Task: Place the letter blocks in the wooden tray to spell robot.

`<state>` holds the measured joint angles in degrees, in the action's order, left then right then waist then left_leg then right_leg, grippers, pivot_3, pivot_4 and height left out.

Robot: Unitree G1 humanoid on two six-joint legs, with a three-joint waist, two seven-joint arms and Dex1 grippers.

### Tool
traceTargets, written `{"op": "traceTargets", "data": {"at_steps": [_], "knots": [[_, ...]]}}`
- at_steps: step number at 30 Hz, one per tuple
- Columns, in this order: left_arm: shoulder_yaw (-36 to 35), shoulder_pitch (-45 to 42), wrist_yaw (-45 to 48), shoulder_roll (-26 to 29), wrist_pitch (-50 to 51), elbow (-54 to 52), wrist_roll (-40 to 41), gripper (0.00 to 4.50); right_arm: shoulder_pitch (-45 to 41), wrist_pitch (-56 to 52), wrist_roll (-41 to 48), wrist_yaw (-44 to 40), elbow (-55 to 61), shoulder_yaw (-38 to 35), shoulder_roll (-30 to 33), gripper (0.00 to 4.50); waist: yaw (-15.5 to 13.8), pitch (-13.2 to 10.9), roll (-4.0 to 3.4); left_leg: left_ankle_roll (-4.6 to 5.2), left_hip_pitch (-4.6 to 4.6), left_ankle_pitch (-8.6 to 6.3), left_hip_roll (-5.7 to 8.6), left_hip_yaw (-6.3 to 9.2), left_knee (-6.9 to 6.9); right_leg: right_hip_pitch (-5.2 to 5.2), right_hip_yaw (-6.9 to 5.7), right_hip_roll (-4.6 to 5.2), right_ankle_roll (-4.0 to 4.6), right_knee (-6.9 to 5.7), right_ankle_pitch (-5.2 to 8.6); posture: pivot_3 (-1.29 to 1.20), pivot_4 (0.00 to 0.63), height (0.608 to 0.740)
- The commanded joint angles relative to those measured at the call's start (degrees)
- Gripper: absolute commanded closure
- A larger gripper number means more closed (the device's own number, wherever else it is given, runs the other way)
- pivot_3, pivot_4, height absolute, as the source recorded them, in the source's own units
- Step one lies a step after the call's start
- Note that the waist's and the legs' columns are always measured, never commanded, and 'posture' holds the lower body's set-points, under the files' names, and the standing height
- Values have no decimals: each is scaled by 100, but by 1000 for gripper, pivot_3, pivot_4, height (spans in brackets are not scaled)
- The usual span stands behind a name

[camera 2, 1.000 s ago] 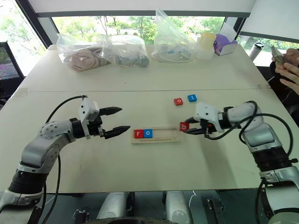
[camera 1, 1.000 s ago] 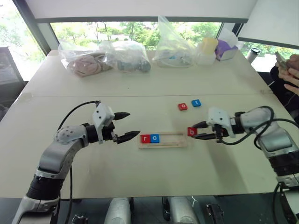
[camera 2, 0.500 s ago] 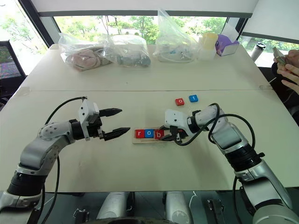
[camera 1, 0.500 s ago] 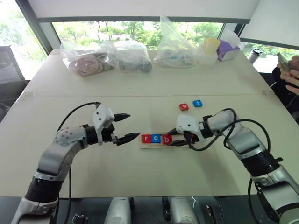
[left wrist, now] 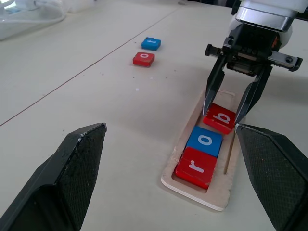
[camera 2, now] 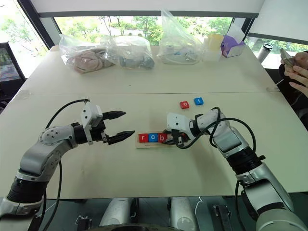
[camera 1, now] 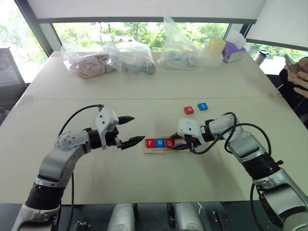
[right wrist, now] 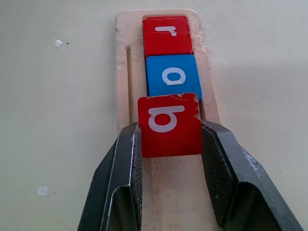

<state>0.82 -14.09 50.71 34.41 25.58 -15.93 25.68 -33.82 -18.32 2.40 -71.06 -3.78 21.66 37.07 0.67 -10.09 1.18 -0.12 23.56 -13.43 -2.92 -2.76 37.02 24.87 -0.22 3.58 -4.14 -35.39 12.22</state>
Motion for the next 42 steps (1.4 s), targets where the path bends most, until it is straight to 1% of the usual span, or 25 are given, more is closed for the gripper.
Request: {"op": "traceTargets", "data": {"at_steps": [1, 17, 18, 19, 22, 23, 28, 31, 33, 37, 39, 42], "knots": [[-109, -9, -38, 18, 7, -239, 93, 0, -140, 117, -13, -6, 35, -56, -26, 3376, -1, 0, 0, 0, 0, 0, 0, 0, 0, 0, 0, 0, 0, 0, 0, 0, 150, 740], [-54, -45, -126, -55, 14, -217, 81, 0, -183, 97, -80, -24, 29, -57, -112, 3376, 2, 0, 0, 0, 0, 0, 0, 0, 0, 0, 0, 0, 0, 0, 0, 0, 150, 740], [-40, -27, -128, -70, -9, -204, 66, 0, -189, 95, -74, -23, 32, -67, -117, 2289, 1, 0, 0, 0, 0, 0, 0, 0, 0, 0, 0, 0, 0, 0, 0, 0, 150, 740], [-37, -5, -118, -84, -43, -177, 54, 0, -199, 90, -68, -22, 34, -75, -122, 1832, 1, 0, 0, 0, 0, 0, 0, 0, 0, 0, 0, 0, 0, 0, 0, 0, 150, 740], [-46, 31, -94, -100, -82, -150, 37, 0, -218, 69, -67, -23, 33, -80, -127, 240, 2, 0, 0, 0, 0, 0, 0, 0, 0, 0, 0, 0, 0, 0, 0, 0, 150, 740], [-47, 37, -93, -101, -85, -153, 35, 0, -221, 70, -72, -22, 32, -78, -126, 58, 2, 0, 0, 0, 0, 0, 0, 0, 0, 0, 0, 0, 0, 0, 0, 0, 150, 740], [-49, 47, -97, -108, -94, -160, 35, 0, -285, 42, -22, 12, 77, -174, -124, 58, 2, 0, 0, 0, 0, 0, 0, 0, -1, 0, 0, 0, 0, 0, 0, 0, 150, 740], [-42, 64, -99, -110, -88, -180, 38, 0, -440, -159, 162, 277, 33, -512, -227, 58, 2, 0, 0, 0, 0, 0, 0, 0, -1, 1, 0, 0, 0, 0, 0, 0, 150, 740], [-43, 73, -101, -111, -85, -197, 43, 0, -602, -307, 219, 750, -150, -869, -361, 58, 14, 0, -1, 0, 0, 0, 0, 0, 0, 1, 0, 0, 0, 0, 0, 0, 150, 740], [-62, 87, -115, -117, -90, -213, 45, 0, -884, -854, 38, 2191, -604, -1501, -676, 58, -4, 0, 0, 0, 0, 0, -1, 0, -1, 2, 0, 1, 1, -2, -1, 0, 150, 740], [-62, 102, -111, -113, -92, -220, 46, 0, -899, -1395, 63, 2837, -576, -1772, -938, 58, 1, 0, -1, 0, 0, 0, -1, 0, -3, 2, 0, 1, 2, -1, -1, 0, 150, 740], [-51, 96, -103, -115, -96, -210, 42, 0, -750, -1945, -53, 3704, -337, -1947, -1318, 58, 7, 0, -1, 0, 2, 0, -1, -2, -9, 7, 1, 2, 2, 0, -1, 0, 150, 740]]}}
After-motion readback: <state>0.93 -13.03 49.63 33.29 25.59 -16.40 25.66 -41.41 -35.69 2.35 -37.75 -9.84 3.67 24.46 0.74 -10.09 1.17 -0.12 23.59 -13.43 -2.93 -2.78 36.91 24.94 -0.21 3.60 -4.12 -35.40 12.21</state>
